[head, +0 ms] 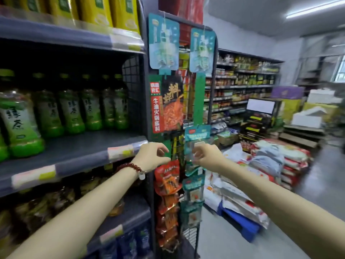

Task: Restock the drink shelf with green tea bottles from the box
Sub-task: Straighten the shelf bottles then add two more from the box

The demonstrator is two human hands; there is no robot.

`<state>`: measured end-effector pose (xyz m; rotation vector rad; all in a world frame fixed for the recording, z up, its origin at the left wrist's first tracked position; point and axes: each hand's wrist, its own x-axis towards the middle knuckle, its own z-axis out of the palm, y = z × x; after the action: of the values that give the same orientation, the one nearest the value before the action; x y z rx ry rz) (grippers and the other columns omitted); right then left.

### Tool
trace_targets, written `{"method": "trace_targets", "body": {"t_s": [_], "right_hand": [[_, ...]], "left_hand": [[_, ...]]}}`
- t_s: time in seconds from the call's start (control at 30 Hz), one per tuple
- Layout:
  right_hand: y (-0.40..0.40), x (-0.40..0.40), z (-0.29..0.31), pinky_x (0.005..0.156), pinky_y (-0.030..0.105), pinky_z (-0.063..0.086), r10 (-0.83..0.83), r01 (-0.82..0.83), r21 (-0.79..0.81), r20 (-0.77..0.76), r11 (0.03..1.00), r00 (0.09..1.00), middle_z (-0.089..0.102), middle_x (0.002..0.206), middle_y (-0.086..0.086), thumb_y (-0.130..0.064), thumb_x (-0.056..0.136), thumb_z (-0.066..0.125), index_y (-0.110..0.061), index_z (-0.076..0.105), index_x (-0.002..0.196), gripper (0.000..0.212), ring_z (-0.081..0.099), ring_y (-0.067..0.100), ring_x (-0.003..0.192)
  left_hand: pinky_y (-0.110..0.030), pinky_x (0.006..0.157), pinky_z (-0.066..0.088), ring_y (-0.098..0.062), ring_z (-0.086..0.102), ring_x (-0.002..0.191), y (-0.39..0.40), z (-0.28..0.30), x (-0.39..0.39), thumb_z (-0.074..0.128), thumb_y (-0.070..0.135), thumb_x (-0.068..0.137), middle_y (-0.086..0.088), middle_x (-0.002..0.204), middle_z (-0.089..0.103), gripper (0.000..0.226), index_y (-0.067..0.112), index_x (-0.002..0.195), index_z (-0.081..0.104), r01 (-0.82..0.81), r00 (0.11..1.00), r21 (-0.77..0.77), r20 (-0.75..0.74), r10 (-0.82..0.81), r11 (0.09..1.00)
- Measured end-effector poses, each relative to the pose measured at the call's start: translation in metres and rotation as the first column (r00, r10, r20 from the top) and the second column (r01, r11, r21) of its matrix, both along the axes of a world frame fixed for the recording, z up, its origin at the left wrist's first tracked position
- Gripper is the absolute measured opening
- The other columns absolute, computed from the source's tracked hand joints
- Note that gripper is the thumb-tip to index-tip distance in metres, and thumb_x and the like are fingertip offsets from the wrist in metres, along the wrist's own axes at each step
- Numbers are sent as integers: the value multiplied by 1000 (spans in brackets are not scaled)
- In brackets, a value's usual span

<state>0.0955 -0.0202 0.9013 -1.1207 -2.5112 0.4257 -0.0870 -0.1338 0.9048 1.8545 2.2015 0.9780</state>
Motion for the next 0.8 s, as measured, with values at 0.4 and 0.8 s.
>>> {"method": "trace_targets", "body": {"t_s": [0.4, 0.8], "right_hand": [[51, 105, -161, 71, 21, 43, -306, 322, -251, 104, 913, 946, 70, 108, 8, -20, 80, 68, -10, 66, 111, 33, 62, 19, 88], [105, 94, -450, 88, 28, 49, -252, 325, -461, 213, 826, 944, 69, 111, 11, -24, 84, 70, -8, 63, 118, 38, 64, 23, 102]], "left_hand": [[-16, 81, 42, -15, 64, 99, 92, -176, 80, 70, 27, 78, -5, 109, 70, 34, 12, 108, 67, 191, 981, -296, 96, -170, 936], [-16, 77, 45, -11, 63, 93, 133, -453, 74, 72, 30, 75, -1, 103, 71, 31, 16, 103, 69, 156, 974, -493, 221, -50, 856]]}}
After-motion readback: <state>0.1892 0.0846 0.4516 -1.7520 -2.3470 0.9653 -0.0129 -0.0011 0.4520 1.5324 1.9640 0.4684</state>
